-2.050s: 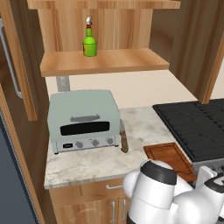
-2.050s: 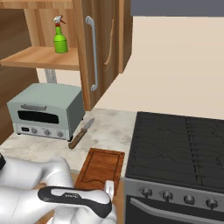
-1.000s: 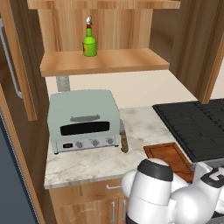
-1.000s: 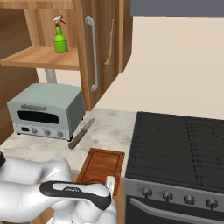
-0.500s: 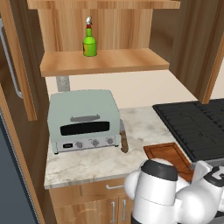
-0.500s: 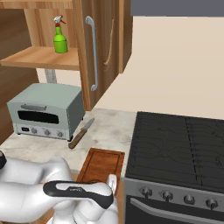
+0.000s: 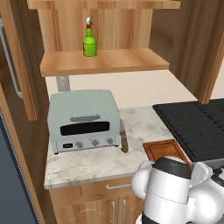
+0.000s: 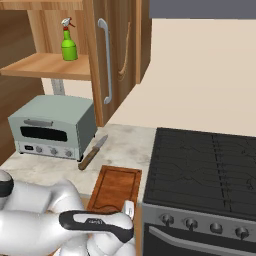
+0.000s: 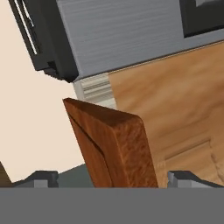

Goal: Move the cutting board and knife to the sink. Then move spray from the cabinet to the counter.

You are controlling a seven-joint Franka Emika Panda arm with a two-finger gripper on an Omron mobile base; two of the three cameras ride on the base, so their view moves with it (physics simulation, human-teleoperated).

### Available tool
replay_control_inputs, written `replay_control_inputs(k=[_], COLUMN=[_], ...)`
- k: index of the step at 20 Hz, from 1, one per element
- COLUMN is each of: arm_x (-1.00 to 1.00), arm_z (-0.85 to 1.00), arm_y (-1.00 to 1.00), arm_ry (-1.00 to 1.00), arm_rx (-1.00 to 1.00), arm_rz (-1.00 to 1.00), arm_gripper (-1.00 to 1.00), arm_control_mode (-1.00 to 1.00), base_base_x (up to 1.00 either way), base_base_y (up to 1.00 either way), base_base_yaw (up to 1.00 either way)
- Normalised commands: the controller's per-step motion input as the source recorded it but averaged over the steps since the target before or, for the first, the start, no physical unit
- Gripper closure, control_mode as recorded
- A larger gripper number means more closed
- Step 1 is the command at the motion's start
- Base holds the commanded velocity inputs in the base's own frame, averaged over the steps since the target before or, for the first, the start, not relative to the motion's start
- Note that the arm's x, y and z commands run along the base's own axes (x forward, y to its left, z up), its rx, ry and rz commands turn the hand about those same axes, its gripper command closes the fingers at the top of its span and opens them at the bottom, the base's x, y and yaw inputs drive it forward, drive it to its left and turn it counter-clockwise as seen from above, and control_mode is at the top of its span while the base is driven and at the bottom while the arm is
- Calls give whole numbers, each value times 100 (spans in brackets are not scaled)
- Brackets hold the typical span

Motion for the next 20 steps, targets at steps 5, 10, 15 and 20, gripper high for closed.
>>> replay_control_inputs(k=[5, 10, 15, 20], arm_x=[2, 0, 0, 0], arm_z=[-1, 0, 1, 5], arm_y=[0, -1, -5, 0], arm_ry=[-6, -3, -2, -1], arm_rx=[0, 0, 0, 0], arm_rz=[0, 0, 0, 0], arm_gripper=[-100, 100, 100, 100], arm_control_mode=[-100, -100, -100, -100], base_base_x=[0, 0, 0, 0], base_base_y=[0, 0, 0, 0], base_base_yaw=[0, 0, 0, 0])
